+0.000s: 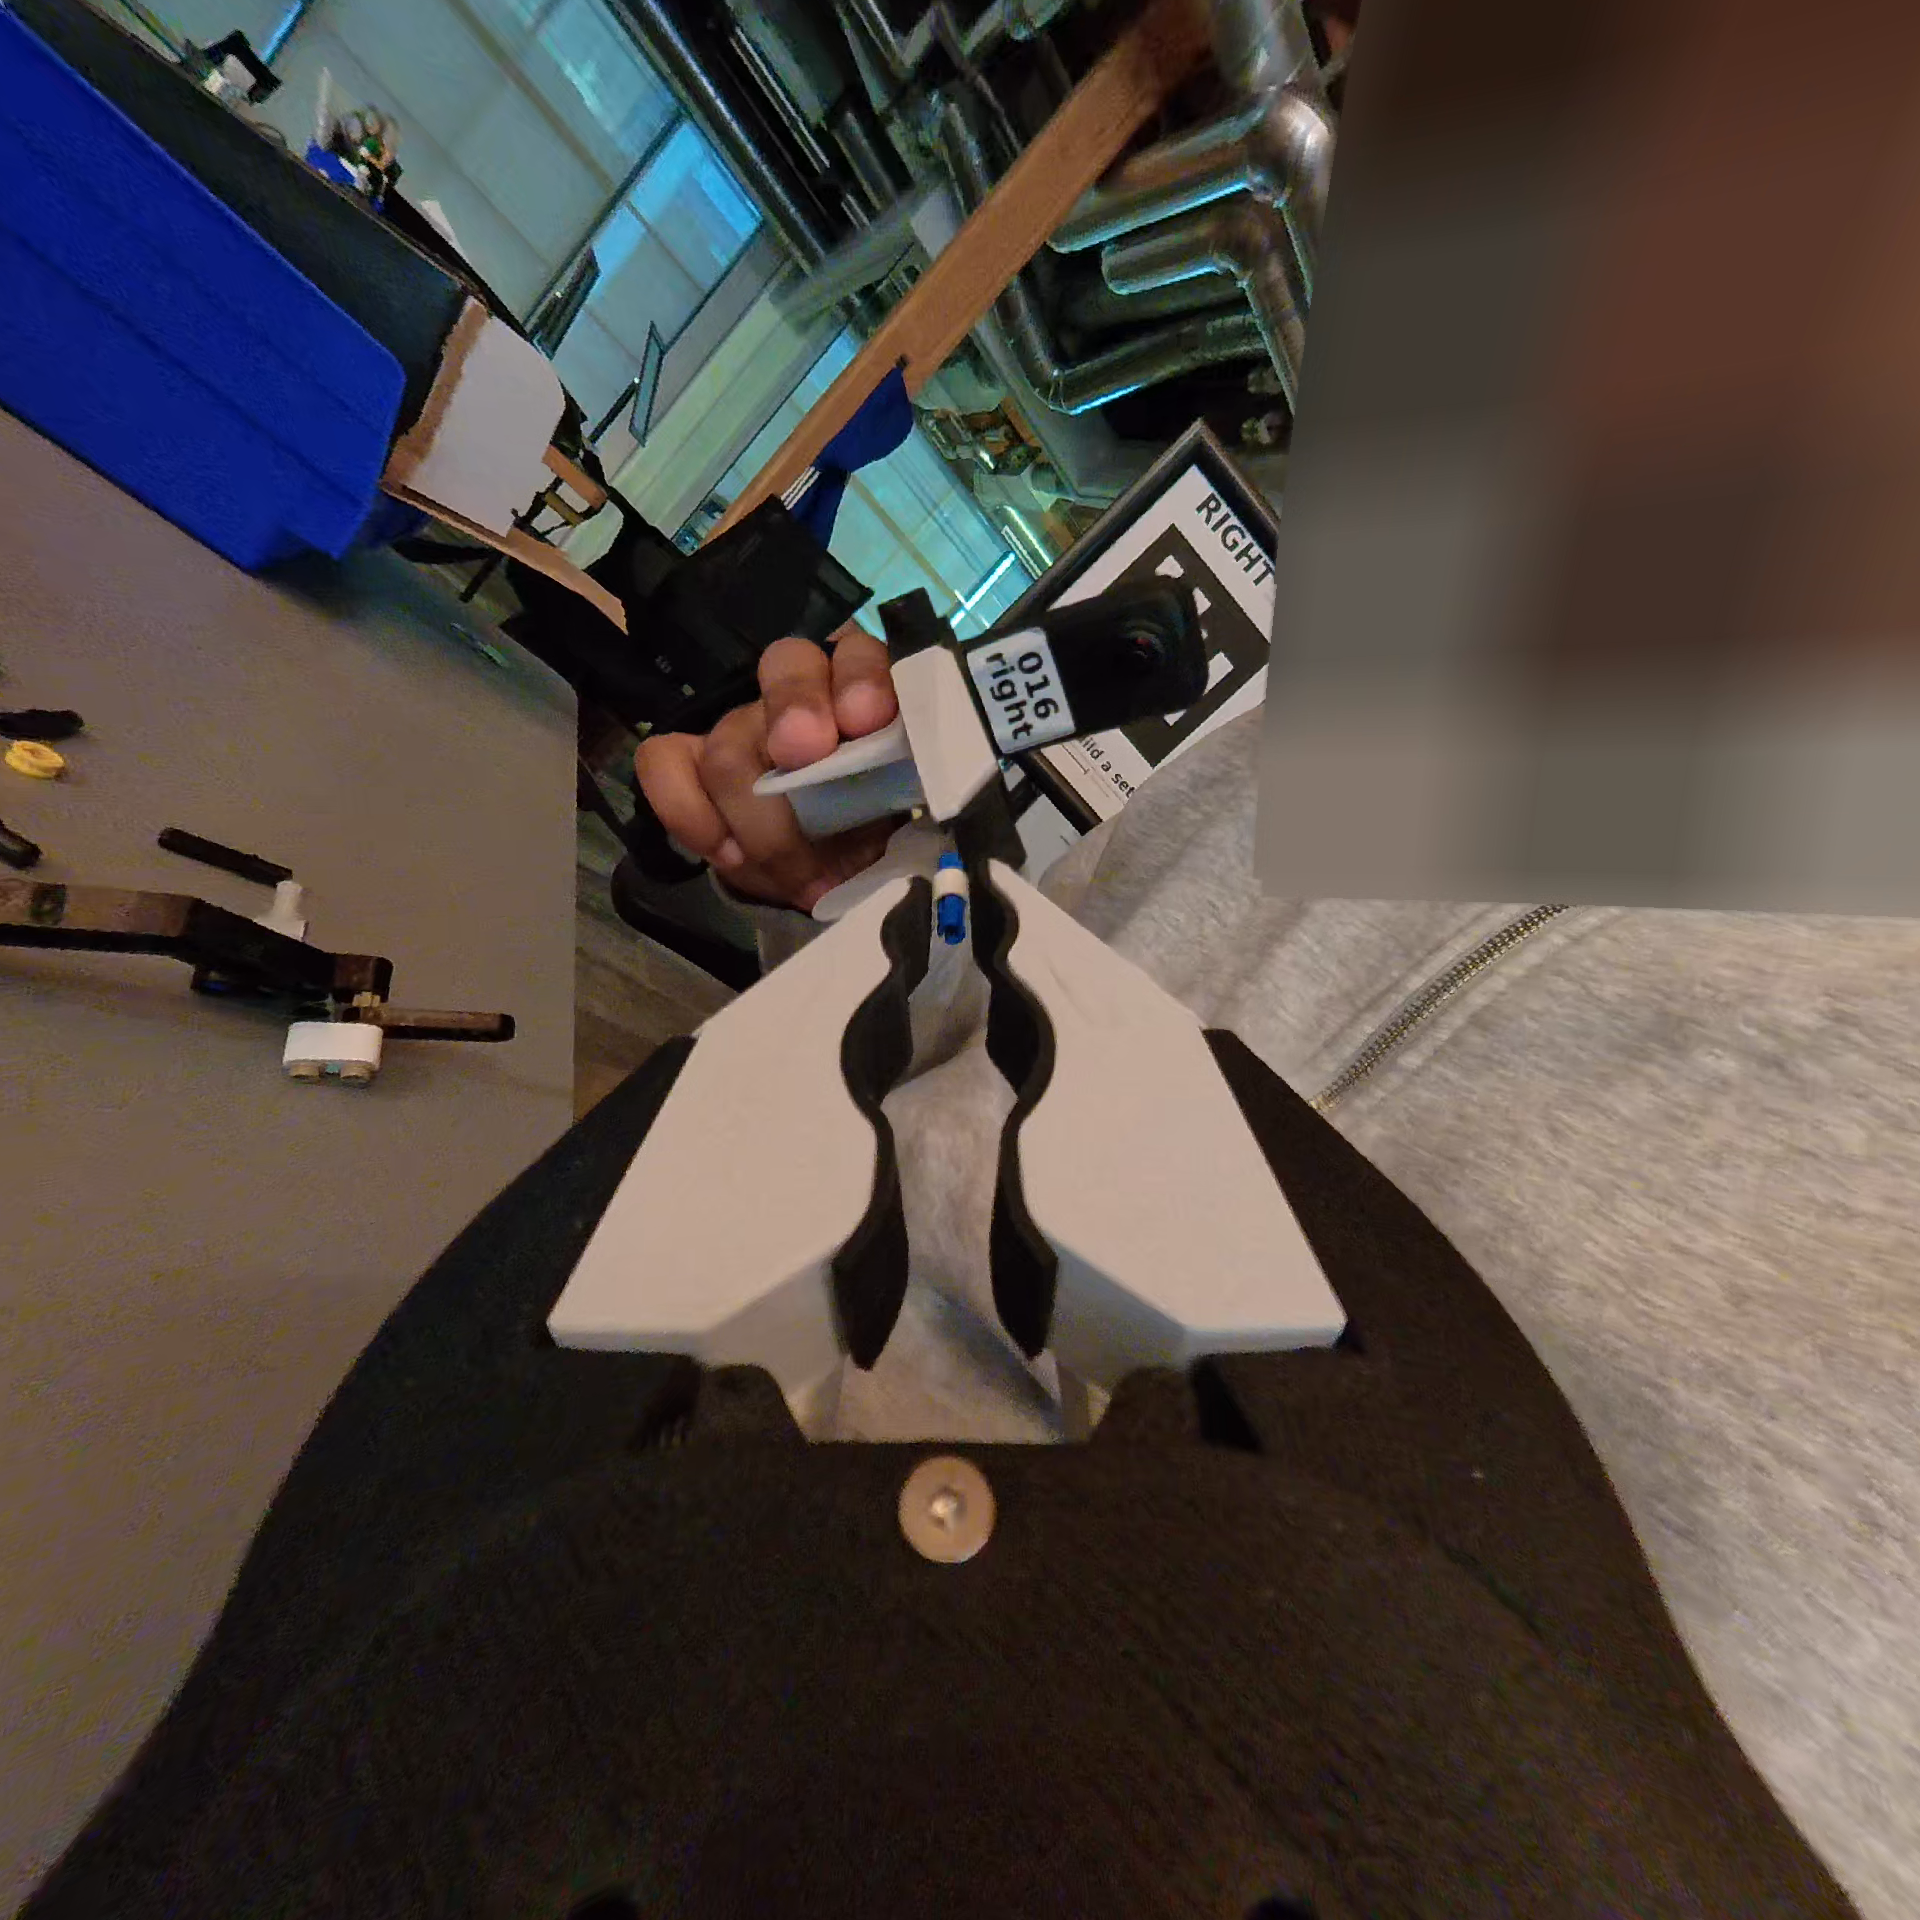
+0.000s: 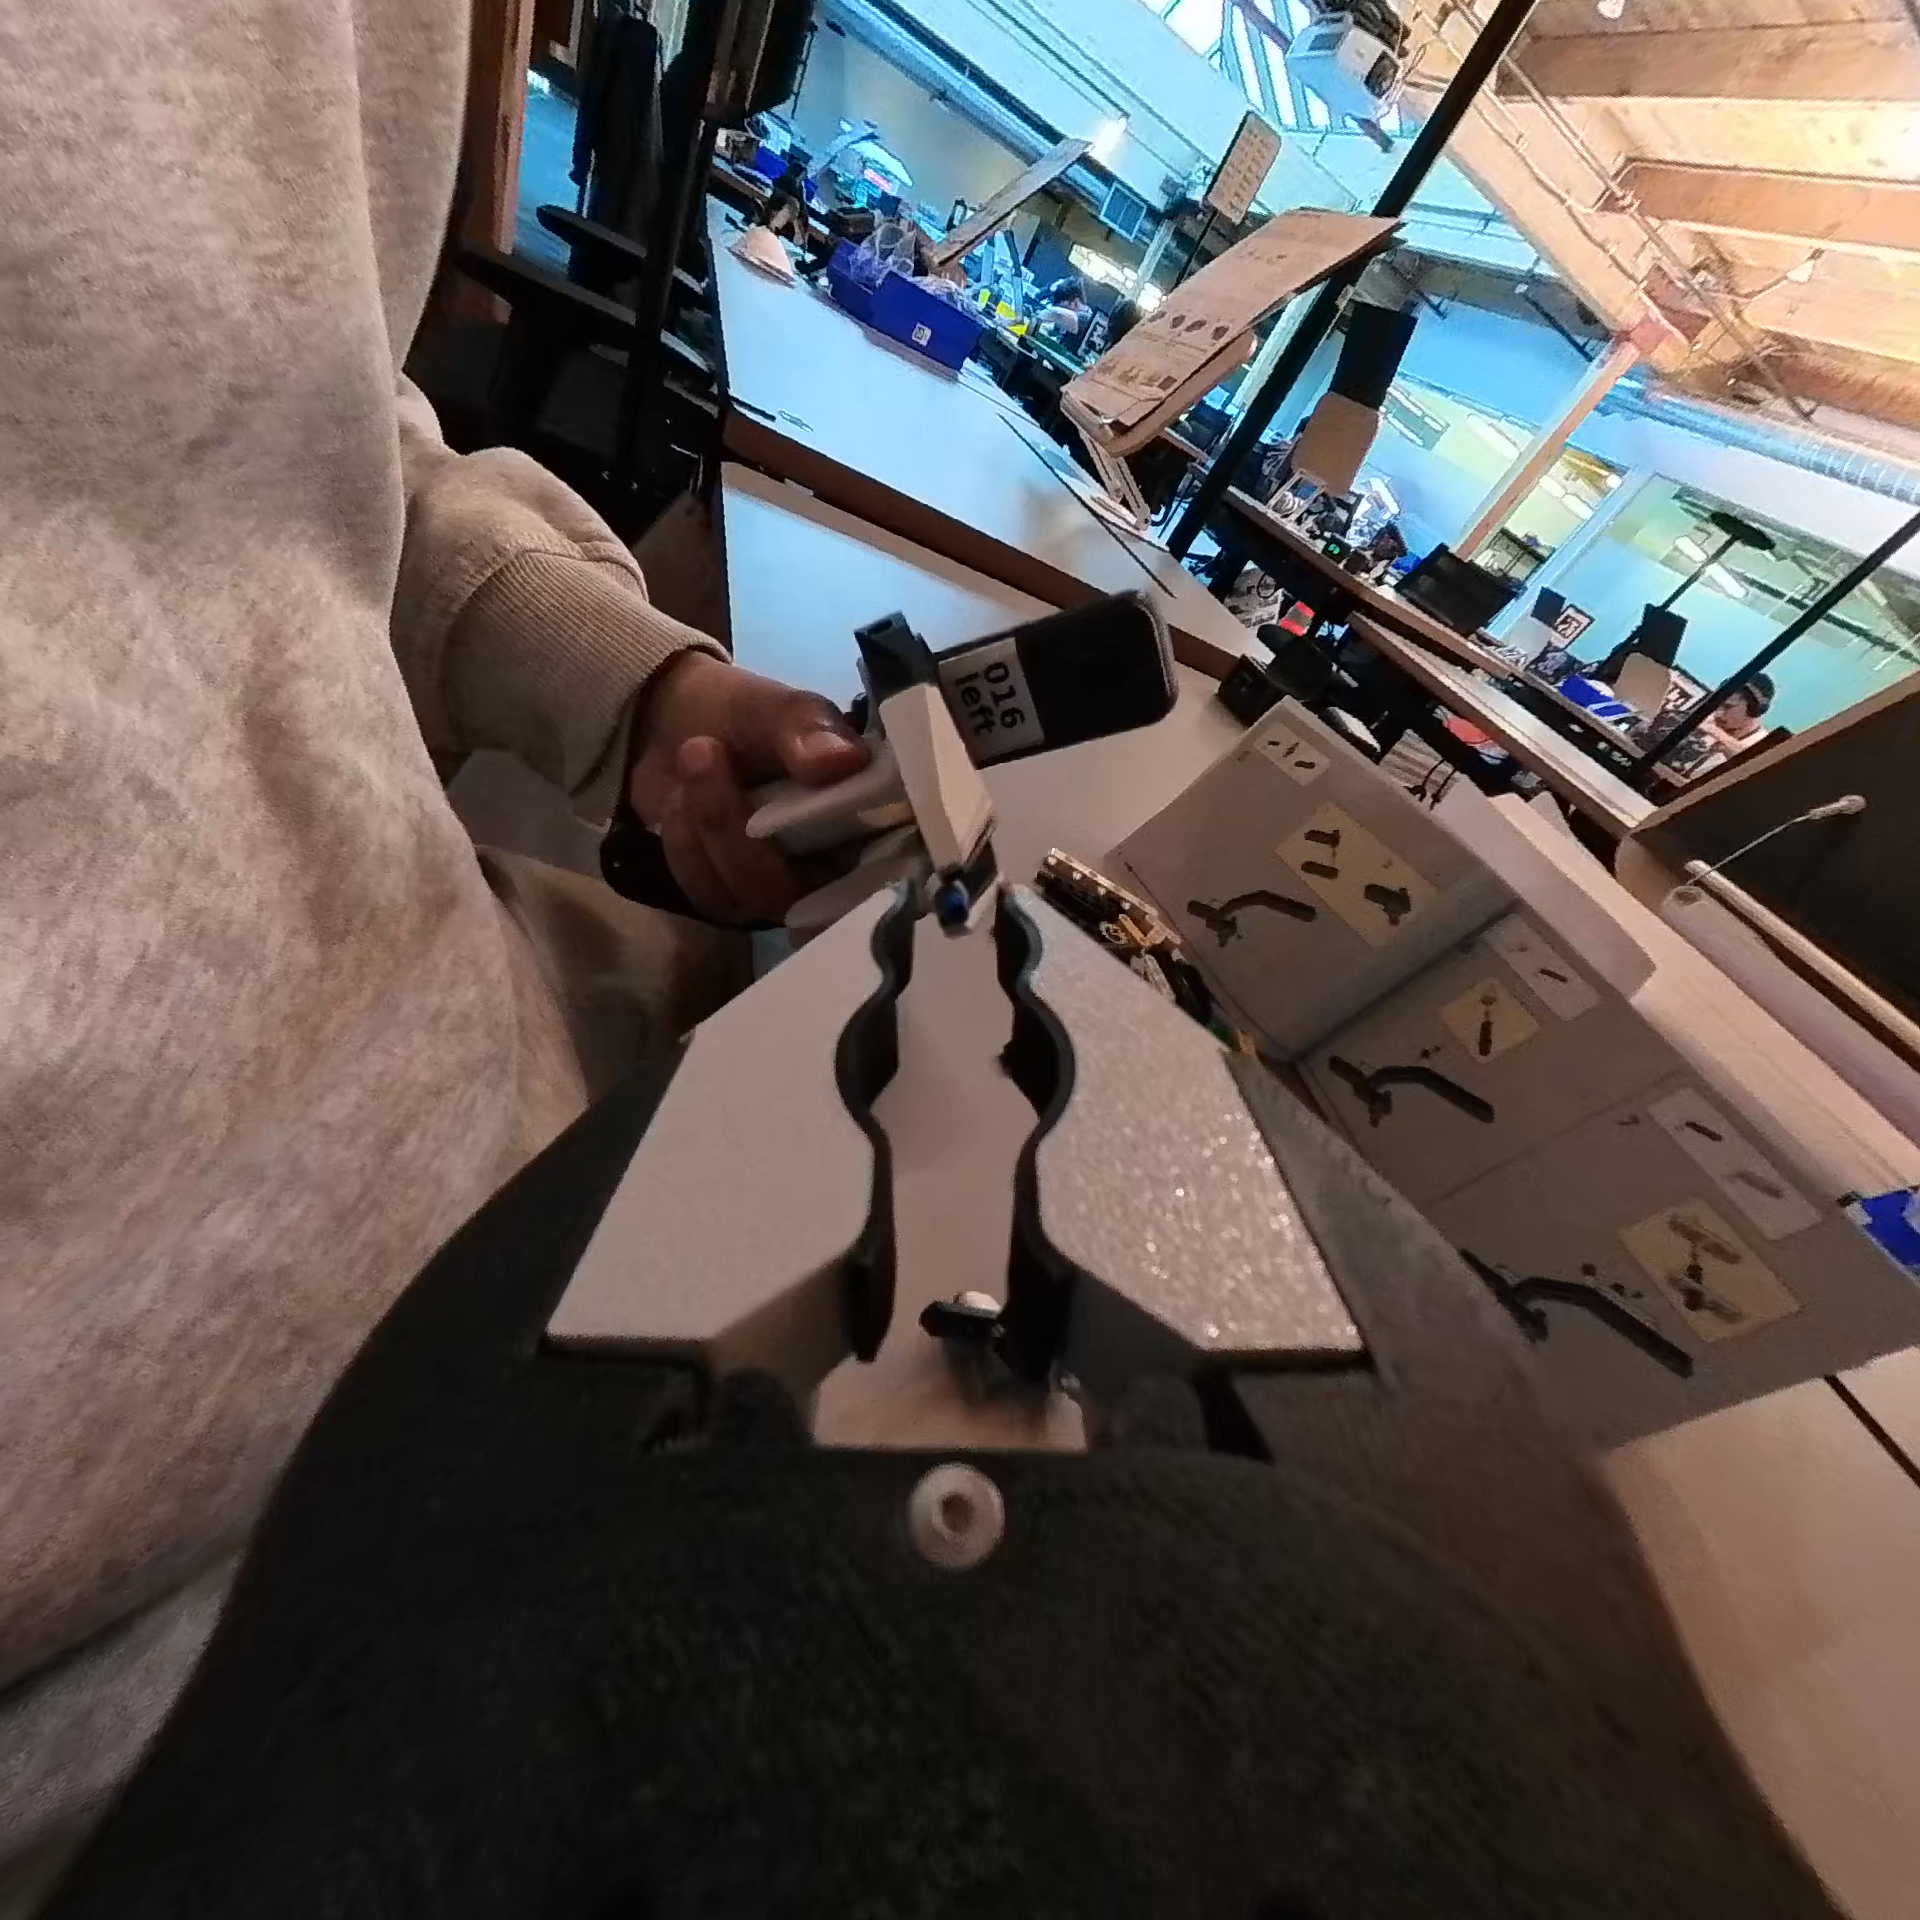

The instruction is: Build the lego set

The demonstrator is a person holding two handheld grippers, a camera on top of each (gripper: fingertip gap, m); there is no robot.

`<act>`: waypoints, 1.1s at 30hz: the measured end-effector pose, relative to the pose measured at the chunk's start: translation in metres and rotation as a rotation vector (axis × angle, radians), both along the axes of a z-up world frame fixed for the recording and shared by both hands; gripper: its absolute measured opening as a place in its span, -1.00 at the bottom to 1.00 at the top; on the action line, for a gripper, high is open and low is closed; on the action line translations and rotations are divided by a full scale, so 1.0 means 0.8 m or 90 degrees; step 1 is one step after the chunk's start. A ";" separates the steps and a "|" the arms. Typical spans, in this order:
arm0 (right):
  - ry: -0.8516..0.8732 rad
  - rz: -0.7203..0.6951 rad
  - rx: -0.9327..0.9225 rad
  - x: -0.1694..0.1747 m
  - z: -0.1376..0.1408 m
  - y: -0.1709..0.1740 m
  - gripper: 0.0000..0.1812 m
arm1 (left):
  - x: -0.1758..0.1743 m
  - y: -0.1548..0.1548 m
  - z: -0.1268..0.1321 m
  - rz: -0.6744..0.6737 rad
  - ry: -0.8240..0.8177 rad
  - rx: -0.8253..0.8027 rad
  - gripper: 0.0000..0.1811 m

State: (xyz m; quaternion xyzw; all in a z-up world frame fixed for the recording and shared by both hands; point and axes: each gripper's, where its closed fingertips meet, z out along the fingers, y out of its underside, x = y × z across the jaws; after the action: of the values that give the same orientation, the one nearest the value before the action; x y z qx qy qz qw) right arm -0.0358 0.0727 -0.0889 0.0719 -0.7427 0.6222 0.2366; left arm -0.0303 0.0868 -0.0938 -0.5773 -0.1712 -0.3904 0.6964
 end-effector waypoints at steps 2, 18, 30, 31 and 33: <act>0.003 -0.003 0.010 -0.002 0.000 -0.003 -0.85 | 0.002 0.002 -0.002 -0.005 0.003 -0.006 -0.92; 0.024 -0.029 0.021 -0.015 0.003 -0.012 -0.95 | -0.009 0.001 0.000 0.035 -0.030 0.015 -0.85; 0.026 -0.038 0.024 -0.020 0.001 -0.014 -0.95 | -0.003 0.007 -0.001 0.018 -0.055 0.016 -0.90; 0.026 -0.038 0.024 -0.020 0.001 -0.015 -0.95 | -0.003 0.007 -0.001 0.017 -0.055 0.016 -0.92; 0.025 -0.035 0.026 -0.019 0.001 -0.015 -0.95 | -0.004 0.007 -0.001 0.020 -0.057 0.017 -0.93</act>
State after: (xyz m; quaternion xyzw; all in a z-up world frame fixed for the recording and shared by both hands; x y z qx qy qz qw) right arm -0.0510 0.0607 -0.0884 0.0683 -0.7524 0.5985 0.2665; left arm -0.0336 0.0924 -0.0949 -0.5468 -0.2061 -0.4074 0.7018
